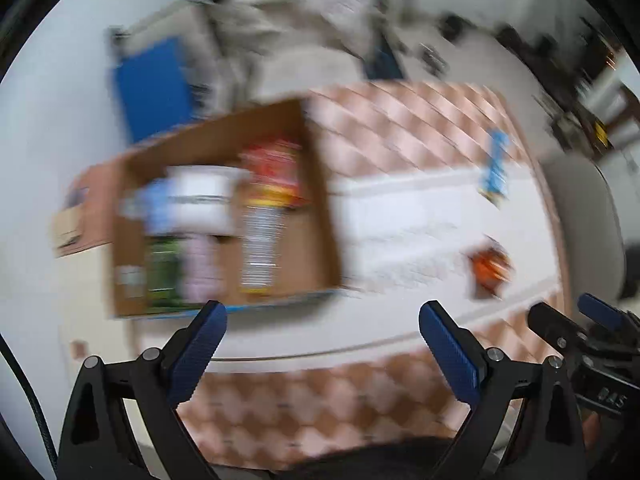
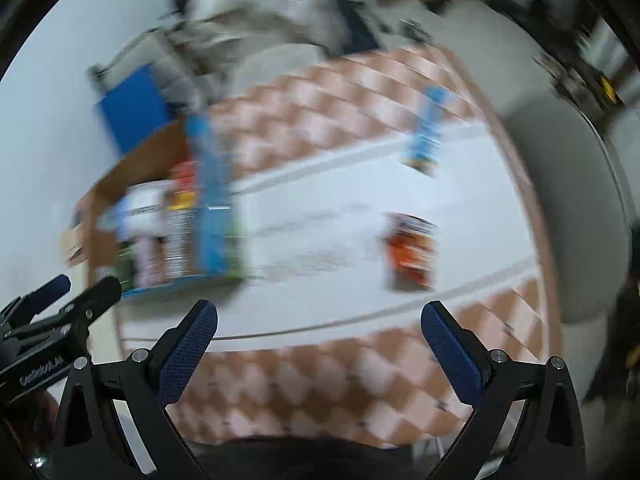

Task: Organize soft objects
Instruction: 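Grasp the orange panda snack bag with the left tool while the right grasps the blue stick snack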

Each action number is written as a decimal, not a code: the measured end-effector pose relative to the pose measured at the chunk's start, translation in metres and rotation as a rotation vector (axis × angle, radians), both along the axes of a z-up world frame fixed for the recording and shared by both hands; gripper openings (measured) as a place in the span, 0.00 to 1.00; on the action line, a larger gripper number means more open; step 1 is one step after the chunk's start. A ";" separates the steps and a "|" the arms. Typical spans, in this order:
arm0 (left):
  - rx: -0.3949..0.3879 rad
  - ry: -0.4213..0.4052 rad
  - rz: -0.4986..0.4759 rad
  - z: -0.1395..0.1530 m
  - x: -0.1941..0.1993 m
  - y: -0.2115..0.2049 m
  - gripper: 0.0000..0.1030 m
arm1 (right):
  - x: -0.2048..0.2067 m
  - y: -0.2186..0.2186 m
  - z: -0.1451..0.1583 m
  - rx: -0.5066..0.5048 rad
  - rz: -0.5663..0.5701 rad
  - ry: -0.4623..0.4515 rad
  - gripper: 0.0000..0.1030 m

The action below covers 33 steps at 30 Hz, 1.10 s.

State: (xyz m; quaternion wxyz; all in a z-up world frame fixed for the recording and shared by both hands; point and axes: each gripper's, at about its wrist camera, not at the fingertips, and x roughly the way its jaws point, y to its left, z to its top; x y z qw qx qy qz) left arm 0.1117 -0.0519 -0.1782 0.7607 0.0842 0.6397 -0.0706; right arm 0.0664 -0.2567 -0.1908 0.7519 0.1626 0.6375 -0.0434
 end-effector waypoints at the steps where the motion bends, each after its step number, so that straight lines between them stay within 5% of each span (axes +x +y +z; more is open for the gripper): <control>1: -0.015 0.042 -0.028 -0.014 0.003 -0.021 0.96 | -0.003 -0.020 -0.009 -0.002 -0.034 0.023 1.00; 8: -0.067 0.299 -0.153 -0.120 0.025 -0.152 0.89 | -0.013 -0.144 -0.072 0.018 -0.216 0.140 1.00; 15: -0.042 0.479 -0.159 -0.201 0.036 -0.216 0.86 | 0.004 -0.208 -0.114 0.005 -0.241 0.222 1.00; 17: -0.010 0.490 -0.168 -0.214 0.033 -0.224 0.78 | 0.017 -0.214 -0.121 0.001 -0.228 0.230 1.00; 20: 0.042 0.501 -0.176 -0.228 0.033 -0.233 0.47 | 0.040 -0.219 -0.126 0.008 -0.205 0.237 1.00; 26: 0.063 0.404 -0.080 -0.217 0.064 -0.214 0.44 | 0.108 -0.210 -0.136 0.051 -0.152 0.226 0.98; 33: 0.092 0.342 0.046 -0.212 0.126 -0.178 0.44 | 0.202 -0.185 -0.176 0.090 -0.131 0.277 0.81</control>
